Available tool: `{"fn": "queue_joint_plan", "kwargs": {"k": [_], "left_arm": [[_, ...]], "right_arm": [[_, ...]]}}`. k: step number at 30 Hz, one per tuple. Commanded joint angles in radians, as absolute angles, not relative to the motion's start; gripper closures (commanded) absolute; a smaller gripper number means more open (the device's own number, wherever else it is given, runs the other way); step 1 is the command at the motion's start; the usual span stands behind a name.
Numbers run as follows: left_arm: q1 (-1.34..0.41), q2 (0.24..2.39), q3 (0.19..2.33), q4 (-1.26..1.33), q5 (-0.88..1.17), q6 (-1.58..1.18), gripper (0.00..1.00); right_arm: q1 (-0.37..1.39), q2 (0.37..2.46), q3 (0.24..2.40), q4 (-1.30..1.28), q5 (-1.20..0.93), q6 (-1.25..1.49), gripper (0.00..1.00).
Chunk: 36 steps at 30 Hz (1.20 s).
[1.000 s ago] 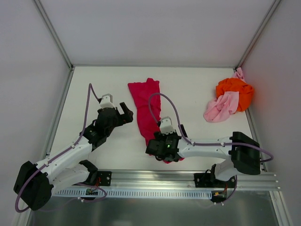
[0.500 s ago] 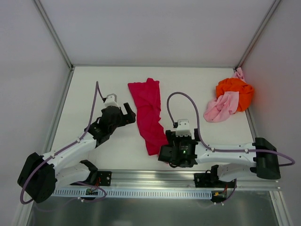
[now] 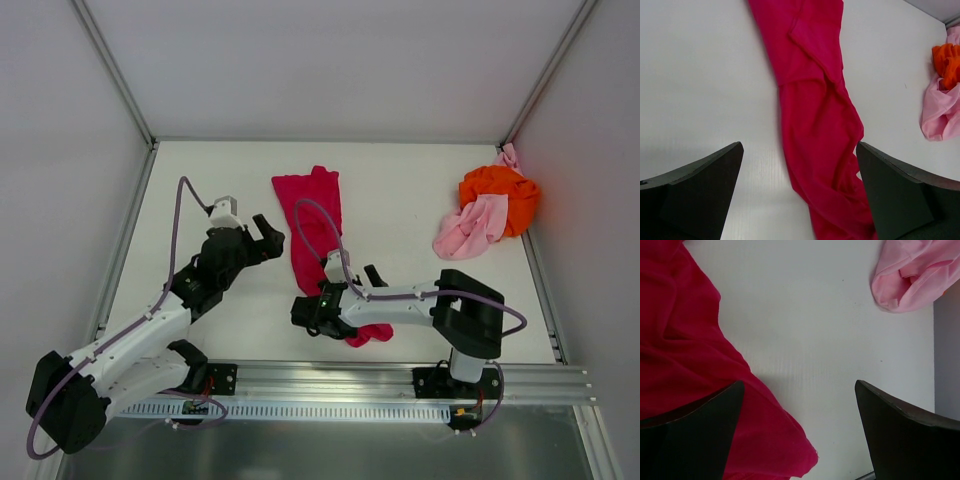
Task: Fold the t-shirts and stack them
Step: Rotate the tshirt 90 degrees
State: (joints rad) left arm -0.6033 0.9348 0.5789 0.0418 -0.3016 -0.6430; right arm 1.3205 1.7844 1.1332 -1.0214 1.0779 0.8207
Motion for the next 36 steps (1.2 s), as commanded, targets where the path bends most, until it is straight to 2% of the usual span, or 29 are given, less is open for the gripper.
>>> {"fn": "queue_joint_plan", "kwargs": {"k": [1, 7, 11, 19, 22, 24, 28, 31, 36], "left_arm": [[-0.612, 0.891, 0.563, 0.029, -0.351, -0.644, 0.01], [-0.614, 0.856, 0.560, 0.014, -0.357, -0.644, 0.01], [-0.612, 0.850, 0.551, 0.012, -0.367, -0.644, 0.01], [-0.612, 0.850, 0.552, 0.009, -0.370, -0.643, 0.01], [-0.614, 0.854, 0.552, 0.009, -0.368, -0.641, 0.01], [-0.612, 0.856, 0.552, 0.011, -0.367, -0.641, 0.01], [-0.612, 0.867, 0.551, 0.020, -0.365, -0.641, 0.01], [-0.612, 0.879, 0.552, 0.025, -0.360, -0.641, 0.01], [-0.614, 0.884, 0.548, 0.028, -0.368, -0.638, 0.01]], "right_arm": [[1.287, 1.749, 1.099, -0.881, 0.973, 0.646, 0.00], [1.275, 1.727, 1.071, -0.747, 0.818, 0.520, 0.00], [1.264, 1.637, 0.944, -0.467, 0.604, 0.375, 0.00], [1.238, 1.470, 0.781, -0.186, 0.318, 0.282, 0.00], [1.243, 1.477, 0.814, -0.289, 0.438, 0.304, 0.00], [1.252, 1.473, 0.798, -0.272, 0.463, 0.295, 0.00], [1.334, 1.462, 0.821, -0.404, 0.859, 0.397, 0.00], [1.354, 1.422, 0.767, -0.321, 0.873, 0.387, 0.00], [1.393, 1.166, 0.609, -0.141, 0.832, 0.319, 0.00]]}}
